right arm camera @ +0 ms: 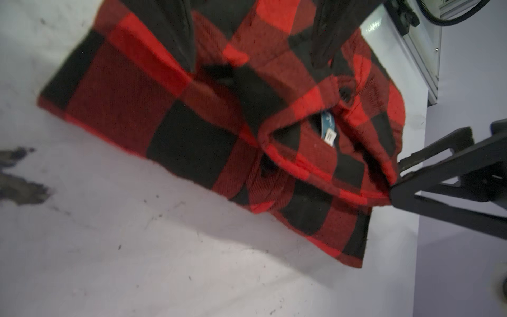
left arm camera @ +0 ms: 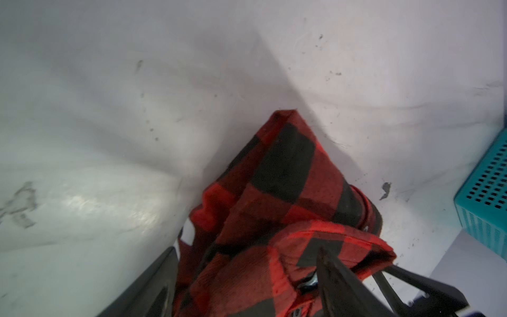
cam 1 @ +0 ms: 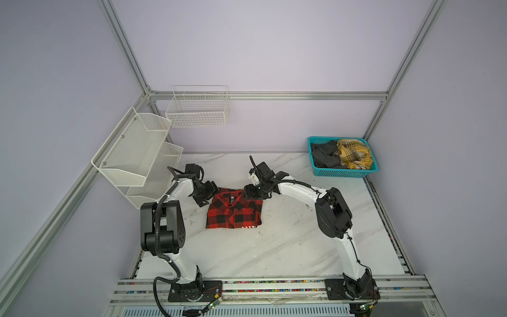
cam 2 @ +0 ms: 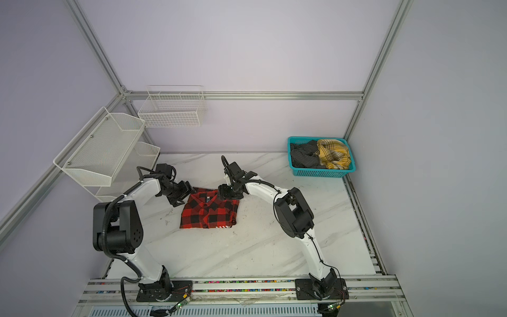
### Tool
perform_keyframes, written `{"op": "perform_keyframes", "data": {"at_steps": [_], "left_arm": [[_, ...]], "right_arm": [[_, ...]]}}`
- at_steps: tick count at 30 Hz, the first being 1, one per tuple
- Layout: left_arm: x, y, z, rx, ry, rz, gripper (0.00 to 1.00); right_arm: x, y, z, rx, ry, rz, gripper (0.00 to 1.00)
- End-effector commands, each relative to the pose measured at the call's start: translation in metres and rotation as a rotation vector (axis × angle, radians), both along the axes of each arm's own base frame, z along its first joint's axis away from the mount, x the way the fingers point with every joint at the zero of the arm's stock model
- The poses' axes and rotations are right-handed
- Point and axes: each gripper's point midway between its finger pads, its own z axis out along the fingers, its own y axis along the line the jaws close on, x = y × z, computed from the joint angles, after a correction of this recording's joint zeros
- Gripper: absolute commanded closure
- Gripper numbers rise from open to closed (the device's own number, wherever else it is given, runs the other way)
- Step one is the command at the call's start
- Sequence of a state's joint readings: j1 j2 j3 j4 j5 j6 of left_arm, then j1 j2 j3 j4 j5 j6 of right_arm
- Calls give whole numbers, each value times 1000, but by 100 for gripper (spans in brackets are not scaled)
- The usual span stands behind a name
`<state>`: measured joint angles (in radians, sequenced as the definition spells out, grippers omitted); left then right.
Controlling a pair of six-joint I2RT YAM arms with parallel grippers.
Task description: Fold and stack the long sleeve shirts
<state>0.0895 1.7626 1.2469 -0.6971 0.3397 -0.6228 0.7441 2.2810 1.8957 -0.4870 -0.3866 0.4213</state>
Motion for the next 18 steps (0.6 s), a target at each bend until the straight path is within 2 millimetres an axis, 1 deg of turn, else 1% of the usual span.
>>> {"op": "perform_keyframes", "data": {"at_steps": [1,2,4,7,8,9,11,12,15,17,18], "left_arm": [[15,-13,9,-62,-96,-65,23],[15,-13,9,-63,-96,-68,25],[15,-14,12,-67,-101,-73,27],[13,-18,11,-86,-99,-75,28],[11,-20,8,-90,-91,-75,28],[9,-22,5,-98,-80,-76,28],[2,-27,-1,-116,-55,-79,28],[-2,-30,-3,-117,-49,-77,25],[-15,-41,-7,-124,-39,-77,22],[-25,-53,-11,-132,-17,-86,21],[-30,-60,-11,-134,-12,-95,21]], "right_arm": [[16,9,-2,-23,-55,25,32],[17,11,-5,-30,-56,28,32],[17,18,-9,-23,-51,45,39],[11,24,-5,-26,-59,63,53],[8,23,-3,-31,-65,61,61],[6,20,-2,-40,-68,50,73],[5,9,2,-74,-81,18,86],[3,3,8,-82,-85,-7,90],[-2,-14,24,-82,-97,-74,96],[-7,-26,30,-102,-106,-107,100],[-10,-32,32,-105,-99,-127,100]]}}
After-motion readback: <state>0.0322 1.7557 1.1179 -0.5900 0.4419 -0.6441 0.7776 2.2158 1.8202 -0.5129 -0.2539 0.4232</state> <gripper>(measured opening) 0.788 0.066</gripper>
